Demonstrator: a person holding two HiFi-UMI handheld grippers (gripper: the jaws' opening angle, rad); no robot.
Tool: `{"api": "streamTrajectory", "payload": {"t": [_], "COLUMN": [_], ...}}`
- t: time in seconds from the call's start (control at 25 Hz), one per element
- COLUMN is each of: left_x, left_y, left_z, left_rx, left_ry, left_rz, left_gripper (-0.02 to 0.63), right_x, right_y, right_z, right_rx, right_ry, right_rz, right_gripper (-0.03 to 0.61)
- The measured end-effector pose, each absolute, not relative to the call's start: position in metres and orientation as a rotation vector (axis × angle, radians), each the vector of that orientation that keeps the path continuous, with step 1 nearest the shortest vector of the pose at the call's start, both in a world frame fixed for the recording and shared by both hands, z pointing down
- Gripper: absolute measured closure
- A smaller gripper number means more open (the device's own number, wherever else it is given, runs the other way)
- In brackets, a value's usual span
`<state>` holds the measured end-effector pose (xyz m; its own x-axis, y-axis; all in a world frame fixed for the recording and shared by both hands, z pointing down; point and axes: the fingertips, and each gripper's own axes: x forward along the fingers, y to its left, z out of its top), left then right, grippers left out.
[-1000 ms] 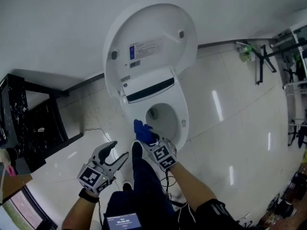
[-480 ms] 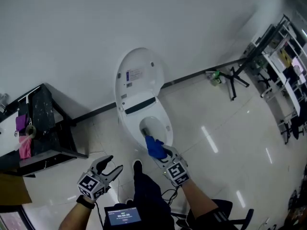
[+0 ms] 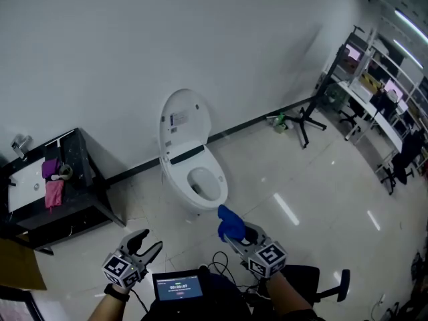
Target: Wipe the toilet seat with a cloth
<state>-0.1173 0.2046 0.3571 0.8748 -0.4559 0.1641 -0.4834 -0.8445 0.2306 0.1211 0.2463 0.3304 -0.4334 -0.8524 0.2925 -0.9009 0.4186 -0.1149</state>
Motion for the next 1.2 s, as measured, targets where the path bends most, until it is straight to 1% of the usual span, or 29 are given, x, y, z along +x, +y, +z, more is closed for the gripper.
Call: {"api": "streamTrajectory", "payload": {"t": [0.2,0.6,0.96,1.2], "left_x": [-0.137,-0.118,-0.118,-0.123], "left_y": [0.245,0.296,0.304,0.303], "left_z": [0.345,0.327,0.316,0.310], "left_rx": [2.741,2.762,2.783,2.773], "left_ry": [-0.809,-0.815,-0.845,-0.859], "left_rz": [0.068,0.054,0.026,-0.054], "left_gripper": [0.370,0.370,0.370,0.370], "right_x": [0.123,0.127,0.102,0.090], "right_y": [0.299,0.355,0.360,0.354], "right_z": [0.297,0.285,0.277,0.274], "right_rx": [1.625,1.672,1.575,1.512], "right_ry": [-2.562,-2.631,-2.697,-2.720], "right_rz": [0.430,0.494,0.436,0.393], "right_gripper": [0.377,0.381,0.380,0.380]}}
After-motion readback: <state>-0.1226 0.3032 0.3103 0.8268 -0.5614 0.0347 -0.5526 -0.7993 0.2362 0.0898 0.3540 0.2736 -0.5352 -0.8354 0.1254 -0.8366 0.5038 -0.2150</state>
